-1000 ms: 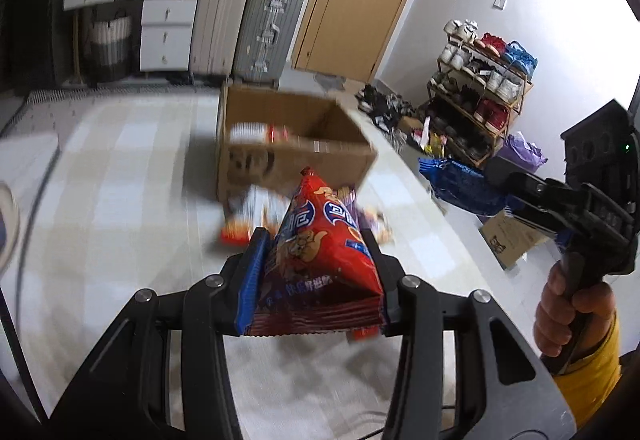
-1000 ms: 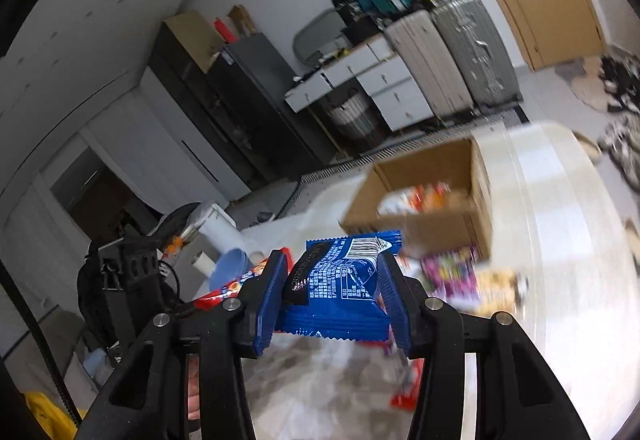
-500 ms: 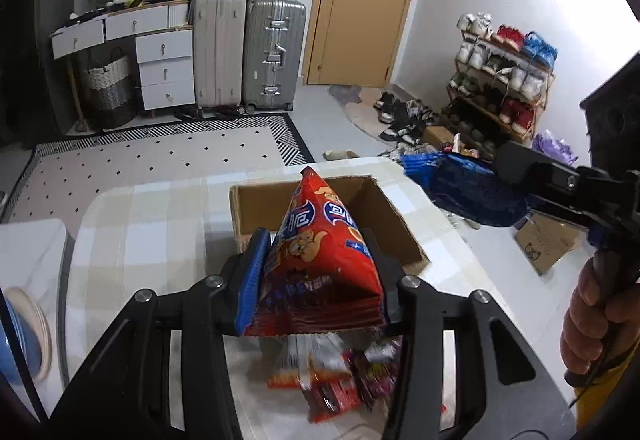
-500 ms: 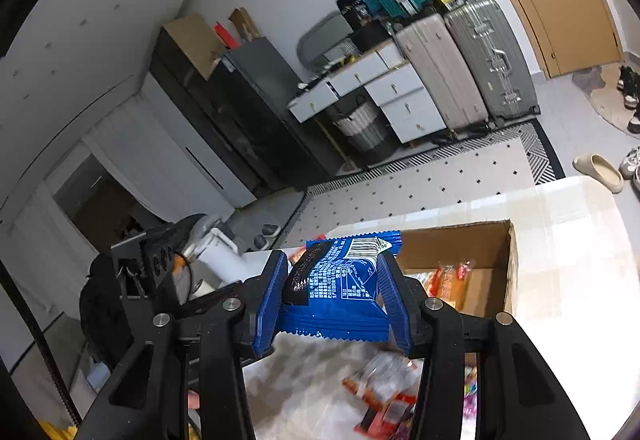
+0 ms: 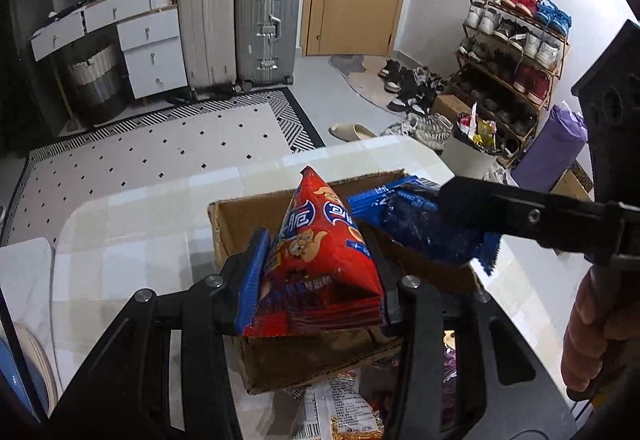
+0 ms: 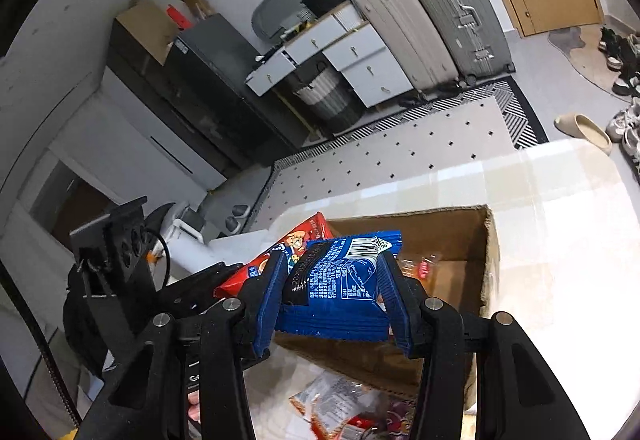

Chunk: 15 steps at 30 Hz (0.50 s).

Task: Organize snacks
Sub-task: 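Lower both packets into the SF box and open both grippers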

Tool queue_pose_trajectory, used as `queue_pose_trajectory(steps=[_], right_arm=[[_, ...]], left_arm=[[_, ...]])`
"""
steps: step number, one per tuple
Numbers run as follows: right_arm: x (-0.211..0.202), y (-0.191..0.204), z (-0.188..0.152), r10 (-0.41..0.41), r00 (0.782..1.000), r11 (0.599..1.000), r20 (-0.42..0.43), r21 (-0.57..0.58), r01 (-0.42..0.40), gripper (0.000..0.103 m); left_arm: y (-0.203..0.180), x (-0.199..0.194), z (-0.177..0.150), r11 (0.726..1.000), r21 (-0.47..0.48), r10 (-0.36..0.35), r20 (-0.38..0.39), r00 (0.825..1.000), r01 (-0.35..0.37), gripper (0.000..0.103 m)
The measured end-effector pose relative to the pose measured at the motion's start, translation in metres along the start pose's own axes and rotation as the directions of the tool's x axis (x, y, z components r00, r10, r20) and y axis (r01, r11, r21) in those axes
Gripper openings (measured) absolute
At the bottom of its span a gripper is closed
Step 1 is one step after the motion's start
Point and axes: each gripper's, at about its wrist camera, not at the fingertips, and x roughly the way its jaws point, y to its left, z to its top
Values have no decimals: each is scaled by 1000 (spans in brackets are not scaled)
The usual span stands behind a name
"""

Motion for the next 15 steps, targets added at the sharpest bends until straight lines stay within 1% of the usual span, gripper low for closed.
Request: queue_pose_trajectory(steps=[2,5,7,11,15], right_arm=[[5,-5,-1,-5,1000,1000,-4,5,5,47],[11,-10,-3,-15,1000,1000,-14,11,15,47],[15,-13,-6,-36,999,999,-24,6,36,47],[23,-18,-10,-57,997,998,-47,5,58,47],[29,-19,-11,-66,996,998,-60,4,66,47]], left_arm=[[-4,8,-4,1000,-7,3,-8,1000,-4,42],[-2,23,-9,1000,-12,-14,-30,999,14,42],[0,28,-16,1000,-20,-15,-40,999,14,42],[4,48,-19,999,-42,-25,-62,998,22,42],[1,61,-20,999,-25,-25,-61,998,23,42]])
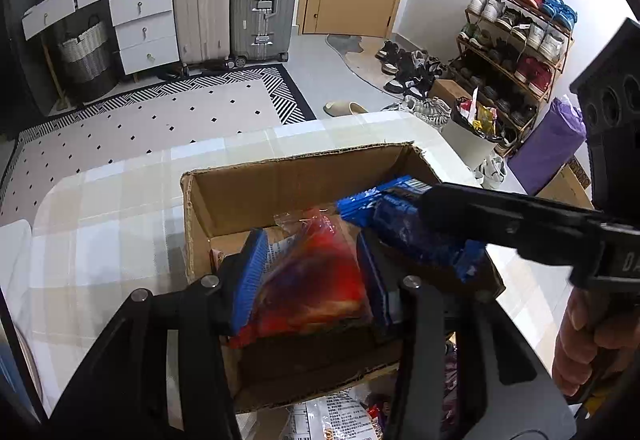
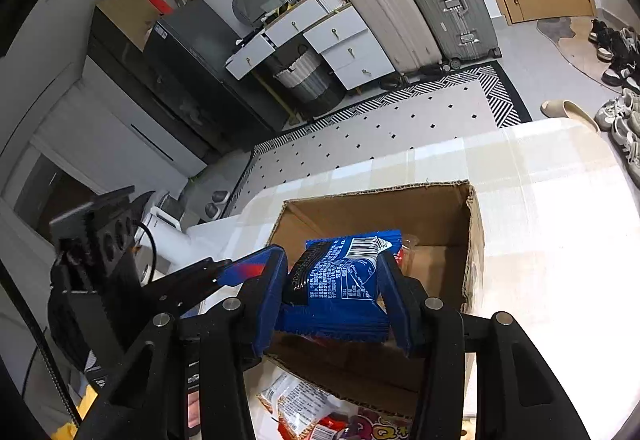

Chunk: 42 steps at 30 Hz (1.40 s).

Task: Organize snacks
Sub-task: 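Lower both packets into the SF box and open both grippers, then withdraw both tools from the box back over the snack pile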

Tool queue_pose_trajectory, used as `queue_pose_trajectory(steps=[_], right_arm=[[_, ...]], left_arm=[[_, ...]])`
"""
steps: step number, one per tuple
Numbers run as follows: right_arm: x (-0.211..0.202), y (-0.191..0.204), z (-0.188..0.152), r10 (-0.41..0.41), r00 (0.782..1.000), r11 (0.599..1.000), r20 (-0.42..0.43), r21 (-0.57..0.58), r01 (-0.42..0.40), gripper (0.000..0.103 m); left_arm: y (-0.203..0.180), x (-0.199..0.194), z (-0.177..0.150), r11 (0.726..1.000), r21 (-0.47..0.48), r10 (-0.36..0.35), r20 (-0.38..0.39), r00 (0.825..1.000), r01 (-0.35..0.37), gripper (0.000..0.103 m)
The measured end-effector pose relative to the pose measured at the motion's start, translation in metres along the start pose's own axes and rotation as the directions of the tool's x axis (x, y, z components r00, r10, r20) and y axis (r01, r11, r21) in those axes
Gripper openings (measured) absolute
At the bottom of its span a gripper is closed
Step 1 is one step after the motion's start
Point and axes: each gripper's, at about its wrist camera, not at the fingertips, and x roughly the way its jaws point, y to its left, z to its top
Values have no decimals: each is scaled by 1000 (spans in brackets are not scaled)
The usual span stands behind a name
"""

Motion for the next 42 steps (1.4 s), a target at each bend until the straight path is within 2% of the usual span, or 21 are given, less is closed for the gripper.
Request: queue_pose_trajectory(steps=[8,10,14,20,29,35,38,39,42], right_arm=[[9,5,-5,-27,1000,999,-15,-24,27,47],[11,6,-6,-36,999,999,-18,-17,36,47],[12,6,-9,-61,998,998,-20,-20,61,48],[-2,8,-11,-71,997,997,2,-21,71,48],[-53,42,-26,-48,997,996,67,-74,52,48],[-102,81,-48,-47,990,985,135,-159,68,48],[-132,103,-61,-53,979,973,195,-211,94,48],[-143,110,-66,-53,975,968,218,-227,103,50],[-175,129,-83,-28,963,958,269,-268,103,51]], left_arm=[[-4,-12,-7,1000,14,27,23,999,-28,43],[0,-19,-11,1000,-1,22,26,999,-22,49],[6,-30,-15,999,-21,25,38,999,-25,49],[-5,-54,-25,995,35,93,70,993,-96,55],[-24,-121,-36,993,53,101,152,983,-110,59],[-46,-183,-50,992,64,90,210,974,-106,67],[-59,-217,-58,991,65,98,244,965,-117,74],[-63,-228,-60,991,64,100,255,962,-119,79],[-76,-268,-70,989,66,109,301,948,-134,80]])
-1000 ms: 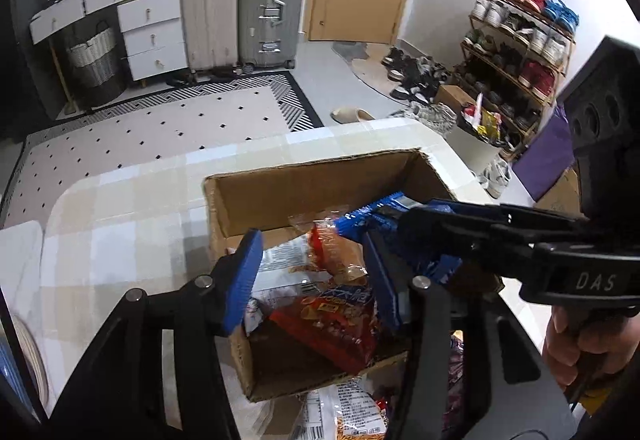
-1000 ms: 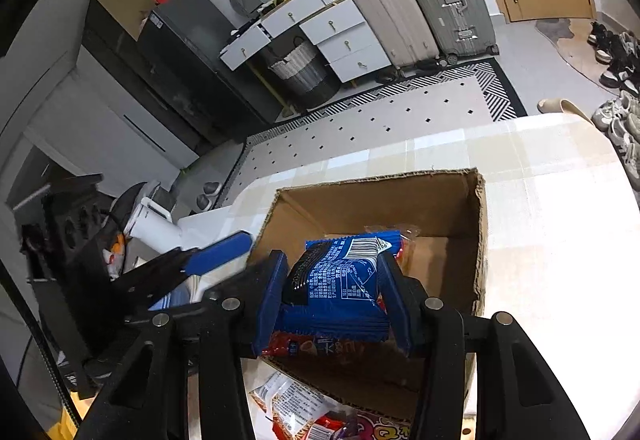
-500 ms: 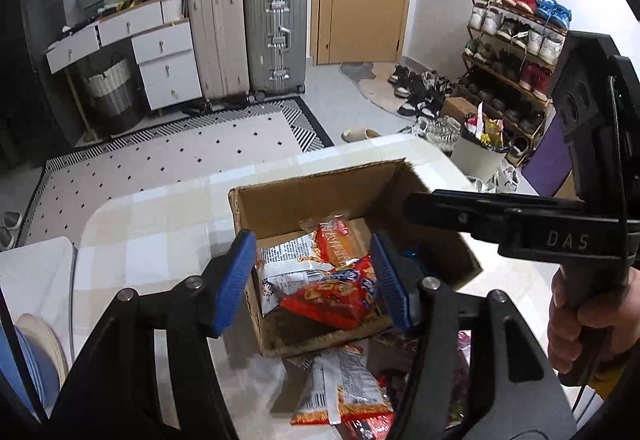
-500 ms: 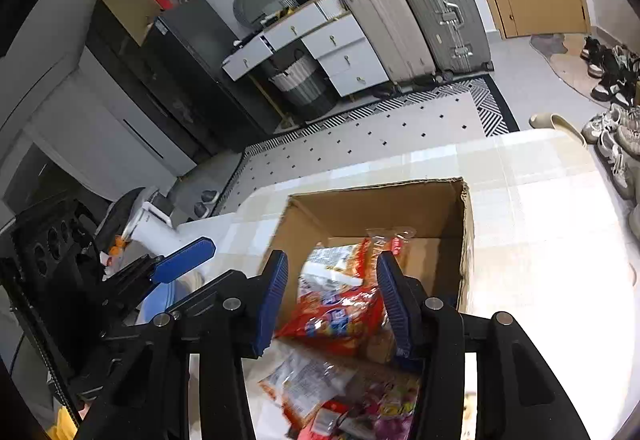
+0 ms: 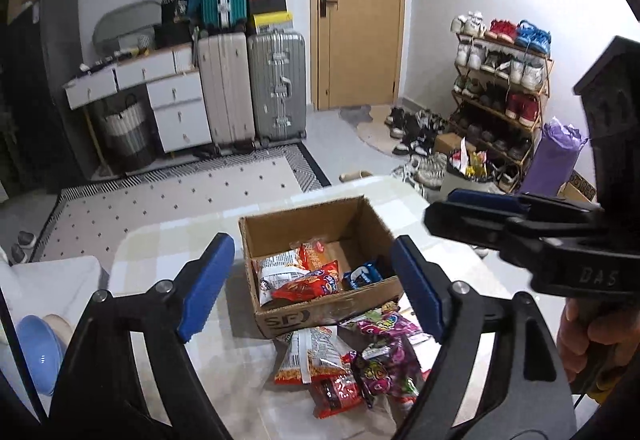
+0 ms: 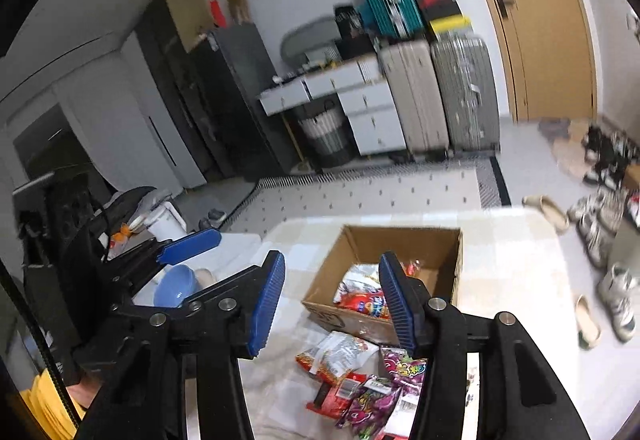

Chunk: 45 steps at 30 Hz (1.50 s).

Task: Organize snacks
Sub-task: 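Withdraw both tools from the box back over the snack pile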

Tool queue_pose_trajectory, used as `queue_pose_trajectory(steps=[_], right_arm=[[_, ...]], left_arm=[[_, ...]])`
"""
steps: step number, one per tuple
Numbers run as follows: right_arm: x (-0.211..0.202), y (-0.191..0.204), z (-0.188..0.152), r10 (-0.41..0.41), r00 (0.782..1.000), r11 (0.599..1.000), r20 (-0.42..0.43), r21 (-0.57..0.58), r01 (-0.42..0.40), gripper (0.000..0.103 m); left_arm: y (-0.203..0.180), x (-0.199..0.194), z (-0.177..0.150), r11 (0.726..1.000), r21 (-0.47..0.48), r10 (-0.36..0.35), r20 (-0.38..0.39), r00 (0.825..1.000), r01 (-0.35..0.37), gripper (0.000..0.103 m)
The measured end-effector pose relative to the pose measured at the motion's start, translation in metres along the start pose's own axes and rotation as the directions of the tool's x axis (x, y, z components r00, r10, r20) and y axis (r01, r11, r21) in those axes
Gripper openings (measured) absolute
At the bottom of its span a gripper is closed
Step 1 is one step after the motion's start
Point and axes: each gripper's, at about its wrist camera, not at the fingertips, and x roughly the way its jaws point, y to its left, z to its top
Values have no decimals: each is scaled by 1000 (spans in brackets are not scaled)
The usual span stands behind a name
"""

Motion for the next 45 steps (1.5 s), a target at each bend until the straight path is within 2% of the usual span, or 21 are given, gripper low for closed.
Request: queue_pose_trajectory(steps=[2,4,7,9,11,14,15,19,24,27,29,33,36,40,45], right_arm=[[-25,12,-5,2,999,1000,43,-25,-1,57],[-48,26,-13,-14,995,997,103,-76,22,76],[-71,45,-23,-15,991,989,130,-144,34,78],[-86,54,-29,-9,991,988,133,-150,29,78],[-103,63,-37,-18,988,986,156,-162,44,83],[-124,75,-55,-24,978,975,209,-210,69,93],[-131,80,-64,-28,975,968,222,-238,82,97],[-141,91,-94,-46,971,949,233,-292,115,97],[-152,92,-134,-81,963,948,259,-278,154,102],[-153,89,-154,-105,958,951,267,-256,175,102],[-152,85,-166,-120,954,957,274,-226,185,102],[-146,78,-193,-135,954,962,268,-193,191,102],[-141,76,-210,-164,947,954,276,-200,223,102],[-129,73,-225,-169,957,955,235,-200,218,102],[-118,68,-231,-174,964,959,202,-189,213,102]], left_arm=[[-6,-32,-1,1000,-4,5,24,1000,-5,81],[-8,-57,0,1000,-9,5,50,999,-5,83],[-14,-98,-5,1000,-16,2,88,996,0,84],[-20,-125,-9,1000,-9,-5,105,994,6,84],[-24,-150,-13,1000,-18,1,127,992,1,86],[-27,-186,-25,999,-46,-10,158,987,17,94],[-28,-197,-30,998,-54,-10,173,985,20,103],[-30,-238,-58,996,-77,-16,223,975,34,103],[-29,-265,-106,994,-109,43,248,968,-16,103],[-26,-263,-141,990,-135,64,250,966,-31,103],[-28,-259,-164,989,-131,95,220,971,-67,103],[-32,-248,-196,988,-147,77,166,983,-53,103],[-34,-234,-212,986,-159,67,152,986,-43,103],[-44,-216,-224,990,-125,82,155,984,-63,103],[-54,-186,-230,992,-126,31,95,995,-19,103]])
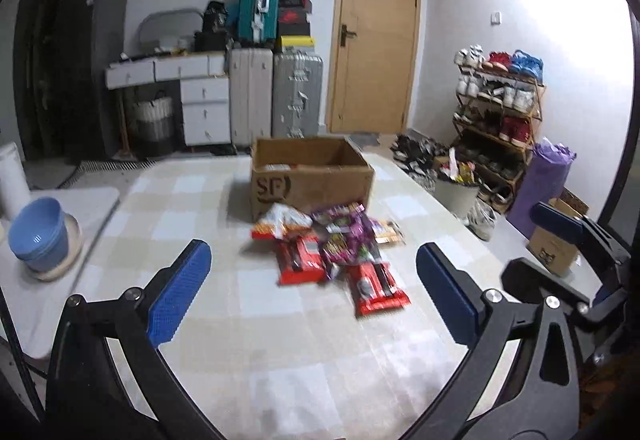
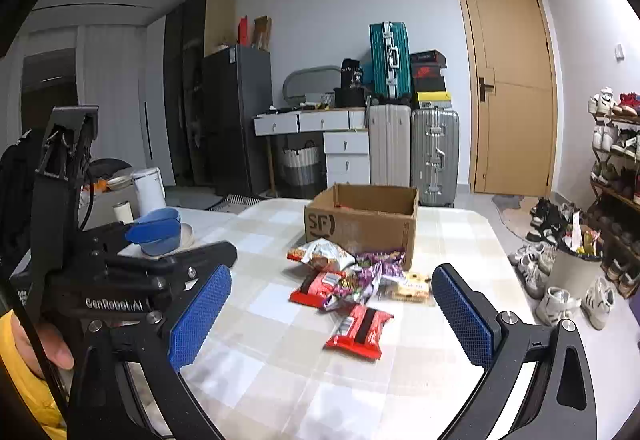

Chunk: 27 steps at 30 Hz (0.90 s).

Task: Organize snacks
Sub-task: 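Withdraw both tools from the box back over the snack pile, then grasp the red-black packet with the left gripper while the right gripper grasps a red packet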

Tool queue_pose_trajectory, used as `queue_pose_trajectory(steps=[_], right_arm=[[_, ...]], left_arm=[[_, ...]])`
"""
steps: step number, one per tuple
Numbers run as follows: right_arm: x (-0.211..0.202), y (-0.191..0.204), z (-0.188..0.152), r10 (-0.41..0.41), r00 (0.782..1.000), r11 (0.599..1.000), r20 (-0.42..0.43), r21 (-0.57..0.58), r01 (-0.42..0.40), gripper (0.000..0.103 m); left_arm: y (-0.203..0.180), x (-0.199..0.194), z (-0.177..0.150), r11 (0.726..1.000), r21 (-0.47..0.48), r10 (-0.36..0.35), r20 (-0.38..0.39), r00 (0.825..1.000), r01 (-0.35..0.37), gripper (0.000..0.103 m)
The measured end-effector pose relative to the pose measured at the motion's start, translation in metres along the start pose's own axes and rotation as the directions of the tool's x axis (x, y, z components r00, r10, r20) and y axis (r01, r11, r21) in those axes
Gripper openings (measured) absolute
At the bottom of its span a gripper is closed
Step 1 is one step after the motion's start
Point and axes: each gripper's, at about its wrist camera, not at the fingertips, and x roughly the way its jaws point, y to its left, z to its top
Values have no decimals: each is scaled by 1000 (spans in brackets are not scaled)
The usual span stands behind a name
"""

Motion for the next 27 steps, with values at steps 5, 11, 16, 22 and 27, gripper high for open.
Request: queue_pose_trajectory(steps=[5,11,16,22,27], right_arm=[[10,-7,-8,28,998,999,-48,47,-25,102],[20,-10,-16,38,996,997,-78,71,-32,102],[34,-11,-24,23,993,997,-116,73,-15,102],[74,-31,-44,32,977,992,-213,125,-5,102],[124,-51,-58,42,933,986,-358,167,20,102]], left_arm=[[-2,22,-12,1000,-8,-14,-42,999,13,103],[8,42,-14,999,-29,-17,-69,997,15,103],[17,63,-24,999,-50,-8,-105,994,3,103],[31,96,-36,997,-81,3,-159,987,-16,103],[43,136,-50,994,-101,19,-236,971,-44,102]])
